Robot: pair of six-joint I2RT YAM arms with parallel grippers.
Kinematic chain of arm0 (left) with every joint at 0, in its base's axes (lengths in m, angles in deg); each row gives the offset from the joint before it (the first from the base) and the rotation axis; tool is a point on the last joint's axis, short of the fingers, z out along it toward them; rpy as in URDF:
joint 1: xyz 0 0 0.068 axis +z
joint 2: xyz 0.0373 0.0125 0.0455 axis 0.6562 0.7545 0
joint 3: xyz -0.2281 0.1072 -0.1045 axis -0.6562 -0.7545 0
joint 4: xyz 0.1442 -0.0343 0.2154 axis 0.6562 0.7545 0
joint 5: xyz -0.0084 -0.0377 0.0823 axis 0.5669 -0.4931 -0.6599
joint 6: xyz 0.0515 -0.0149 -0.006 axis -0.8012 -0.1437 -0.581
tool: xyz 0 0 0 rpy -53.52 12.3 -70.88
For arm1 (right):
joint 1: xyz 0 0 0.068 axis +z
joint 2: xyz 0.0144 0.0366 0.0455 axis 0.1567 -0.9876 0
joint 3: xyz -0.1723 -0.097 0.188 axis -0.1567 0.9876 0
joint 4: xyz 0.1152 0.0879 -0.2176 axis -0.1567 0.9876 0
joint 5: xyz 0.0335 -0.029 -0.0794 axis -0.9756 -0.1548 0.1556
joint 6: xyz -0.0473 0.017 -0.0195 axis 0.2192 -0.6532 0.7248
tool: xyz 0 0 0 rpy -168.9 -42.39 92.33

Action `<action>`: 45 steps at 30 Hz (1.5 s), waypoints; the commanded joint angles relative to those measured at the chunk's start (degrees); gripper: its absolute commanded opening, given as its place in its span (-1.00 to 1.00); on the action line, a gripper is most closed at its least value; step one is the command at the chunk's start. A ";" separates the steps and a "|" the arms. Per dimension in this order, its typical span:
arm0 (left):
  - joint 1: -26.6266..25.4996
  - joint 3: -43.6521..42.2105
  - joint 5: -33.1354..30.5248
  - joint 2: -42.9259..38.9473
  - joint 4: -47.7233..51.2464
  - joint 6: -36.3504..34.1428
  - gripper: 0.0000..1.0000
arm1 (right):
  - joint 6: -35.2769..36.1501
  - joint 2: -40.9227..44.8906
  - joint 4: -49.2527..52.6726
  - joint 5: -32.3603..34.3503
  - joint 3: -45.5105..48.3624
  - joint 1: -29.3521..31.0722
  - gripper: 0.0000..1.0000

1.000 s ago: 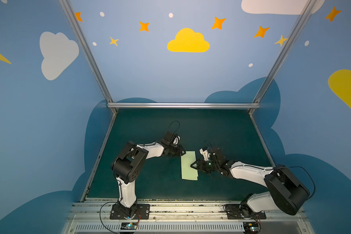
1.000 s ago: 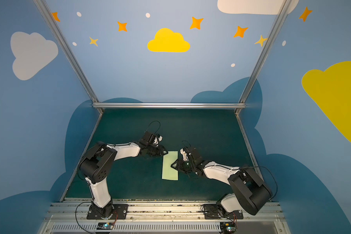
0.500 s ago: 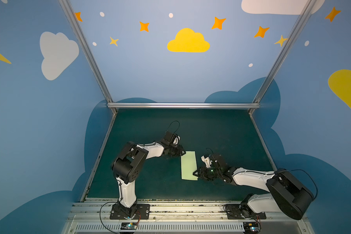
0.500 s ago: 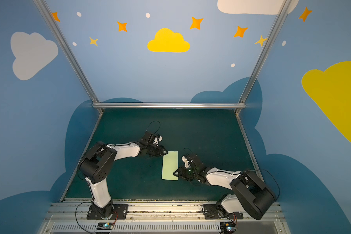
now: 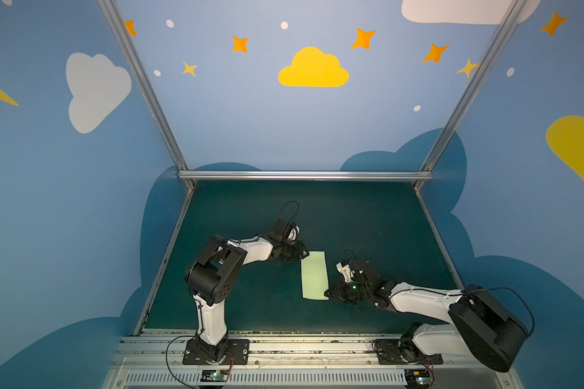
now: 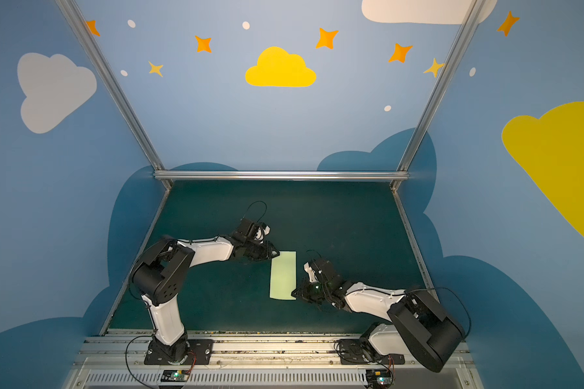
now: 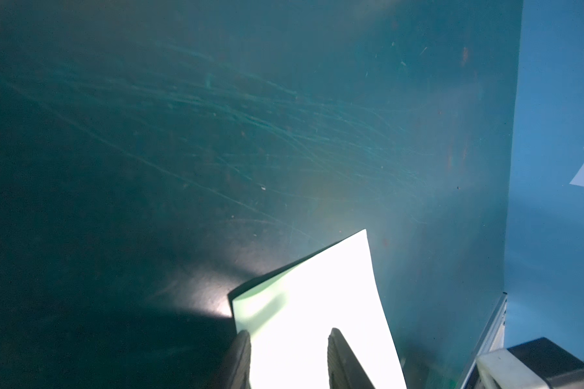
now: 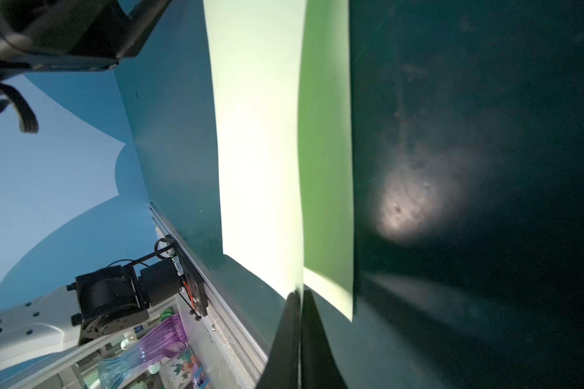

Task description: Fold a paper plane with a square sheet of paper (fold left side to right side)

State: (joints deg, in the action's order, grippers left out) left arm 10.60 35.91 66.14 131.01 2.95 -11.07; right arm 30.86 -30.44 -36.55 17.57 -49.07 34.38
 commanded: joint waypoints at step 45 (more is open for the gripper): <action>-1.26 0.91 0.98 -5.13 9.87 -1.30 -0.20 | 0.87 2.37 8.71 2.26 -2.10 -1.03 -0.66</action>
State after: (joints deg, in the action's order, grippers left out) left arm 9.66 35.78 66.12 128.32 10.03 -11.58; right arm 31.21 -28.43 -28.27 19.60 -51.65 33.68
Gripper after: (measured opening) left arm 0.397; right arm 0.177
